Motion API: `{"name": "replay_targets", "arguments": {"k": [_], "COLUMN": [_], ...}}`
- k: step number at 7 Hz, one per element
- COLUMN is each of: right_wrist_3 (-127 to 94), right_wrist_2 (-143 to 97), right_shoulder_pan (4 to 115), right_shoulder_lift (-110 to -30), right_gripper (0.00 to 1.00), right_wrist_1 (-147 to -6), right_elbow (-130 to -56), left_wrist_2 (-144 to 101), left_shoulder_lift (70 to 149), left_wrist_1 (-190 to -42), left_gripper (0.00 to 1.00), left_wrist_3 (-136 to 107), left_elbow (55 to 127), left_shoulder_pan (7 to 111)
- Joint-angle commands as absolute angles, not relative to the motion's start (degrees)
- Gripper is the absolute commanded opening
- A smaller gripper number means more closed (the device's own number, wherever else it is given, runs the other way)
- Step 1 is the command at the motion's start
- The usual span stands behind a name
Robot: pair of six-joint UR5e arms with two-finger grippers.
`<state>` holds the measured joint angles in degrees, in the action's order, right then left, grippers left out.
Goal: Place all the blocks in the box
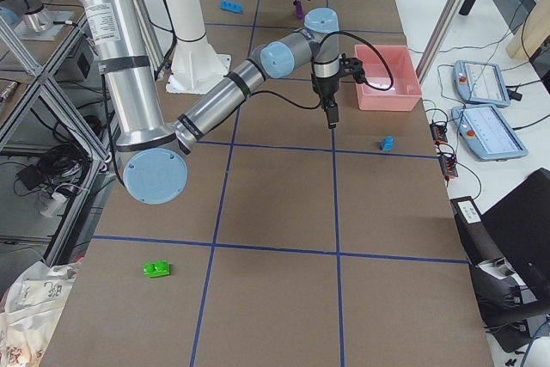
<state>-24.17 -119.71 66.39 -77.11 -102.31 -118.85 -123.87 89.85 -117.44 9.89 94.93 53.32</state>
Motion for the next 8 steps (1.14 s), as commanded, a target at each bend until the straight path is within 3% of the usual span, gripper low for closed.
{"name": "replay_targets", "arguments": {"k": [1, 3, 8], "right_wrist_3": [-24.2, -24.3, -24.7], "right_wrist_2": [-119.7, -119.8, -119.8], "right_shoulder_pan": [66.4, 66.3, 66.3], "right_shoulder_lift": [-76.6, -76.5, -76.4], "right_gripper": [1.00, 1.00, 1.00], "right_wrist_1": [-102.3, -102.2, -102.0], "right_elbow": [-118.7, -118.3, -118.6], "left_wrist_2": [-124.4, -124.4, -124.5], "left_shoulder_lift": [89.9, 89.9, 89.2], "left_wrist_1": [-119.1, -119.1, -119.7], "left_gripper": [1.00, 0.99, 0.00], "left_wrist_3": [9.8, 9.4, 9.2], "left_elbow": [94.6, 94.4, 94.7], "left_shoulder_pan": [52.9, 51.8, 51.1]}}
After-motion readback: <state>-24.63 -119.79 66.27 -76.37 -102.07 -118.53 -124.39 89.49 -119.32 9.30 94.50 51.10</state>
